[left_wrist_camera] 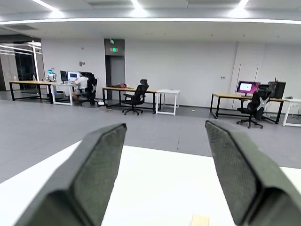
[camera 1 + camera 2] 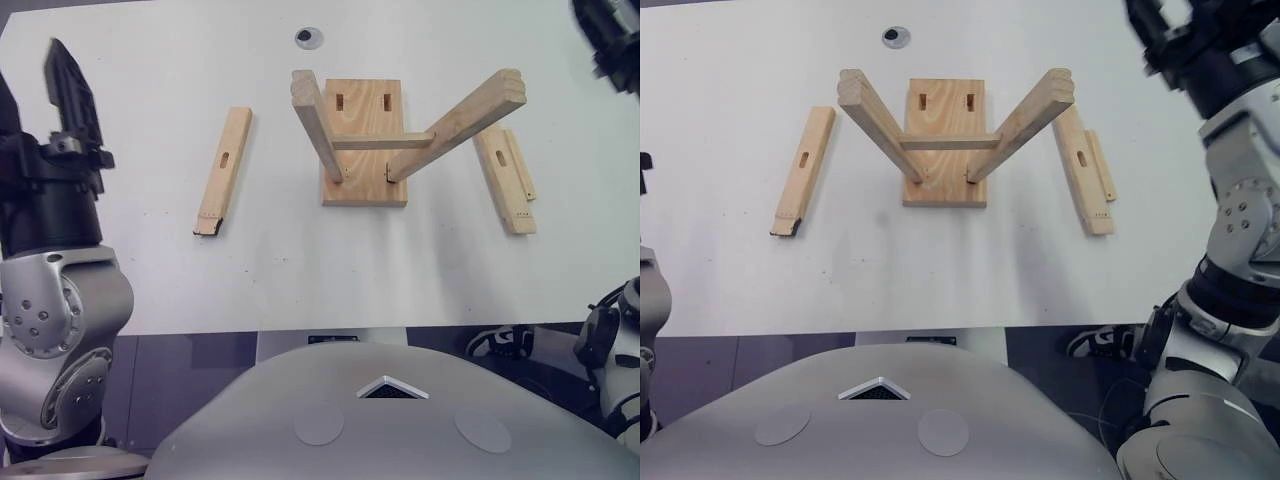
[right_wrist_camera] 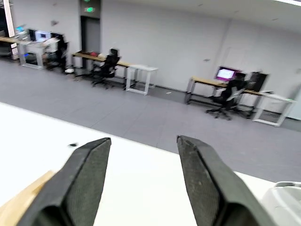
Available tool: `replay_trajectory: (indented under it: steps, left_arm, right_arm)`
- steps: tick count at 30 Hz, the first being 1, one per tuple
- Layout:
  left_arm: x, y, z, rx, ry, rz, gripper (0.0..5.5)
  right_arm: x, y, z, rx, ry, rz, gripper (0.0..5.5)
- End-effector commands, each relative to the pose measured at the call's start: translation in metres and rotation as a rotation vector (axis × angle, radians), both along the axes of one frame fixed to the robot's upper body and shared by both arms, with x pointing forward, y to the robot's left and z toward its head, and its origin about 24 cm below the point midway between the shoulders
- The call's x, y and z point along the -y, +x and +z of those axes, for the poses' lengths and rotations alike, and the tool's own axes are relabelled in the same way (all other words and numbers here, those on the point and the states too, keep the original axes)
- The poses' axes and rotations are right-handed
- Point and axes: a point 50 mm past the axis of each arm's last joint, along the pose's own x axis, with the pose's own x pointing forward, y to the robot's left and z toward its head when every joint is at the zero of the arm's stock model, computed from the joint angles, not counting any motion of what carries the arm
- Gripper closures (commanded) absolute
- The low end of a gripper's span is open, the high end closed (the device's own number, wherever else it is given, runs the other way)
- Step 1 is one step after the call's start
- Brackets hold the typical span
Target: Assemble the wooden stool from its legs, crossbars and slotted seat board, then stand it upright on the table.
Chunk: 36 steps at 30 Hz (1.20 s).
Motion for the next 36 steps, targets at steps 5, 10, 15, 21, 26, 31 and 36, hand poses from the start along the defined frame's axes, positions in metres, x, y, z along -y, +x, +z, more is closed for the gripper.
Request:
replay_trajectory:
  steps: [5,10,15,21,26,31,36]
  left_arm:
    - [0.046,0.051,0.086,0.227,-0.119,-0.338,2.38]
    - [0.063,0.093,0.096,0.185,-0.193,-0.486,2.38]
    - [0.087,0.108,0.09,0.146,-0.226,-0.608,2.38]
    - [0.112,0.109,0.082,0.118,-0.14,-0.594,2.38]
    - [0.142,0.116,0.059,0.048,-0.181,-0.646,2.38]
    - [0.148,0.118,-0.023,-0.275,-0.244,-0.664,2.38]
    - [0.139,0.101,-0.015,-0.22,-0.244,-0.666,2.38]
  right_arm:
    - [-0.038,0.005,0.087,0.292,0.291,0.079,2.89]
    - [-0.058,-0.016,0.082,0.275,0.353,0.123,2.89]
    - [-0.067,-0.026,0.07,0.22,0.353,0.154,2.89]
    - [-0.076,-0.028,0.063,0.209,0.369,0.125,2.89]
    - [-0.08,-0.043,0.029,0.125,0.363,0.058,2.89]
    - [-0.071,-0.049,-0.038,-0.197,0.255,-0.052,2.89]
    - [-0.074,-0.047,-0.031,-0.147,0.307,-0.035,2.89]
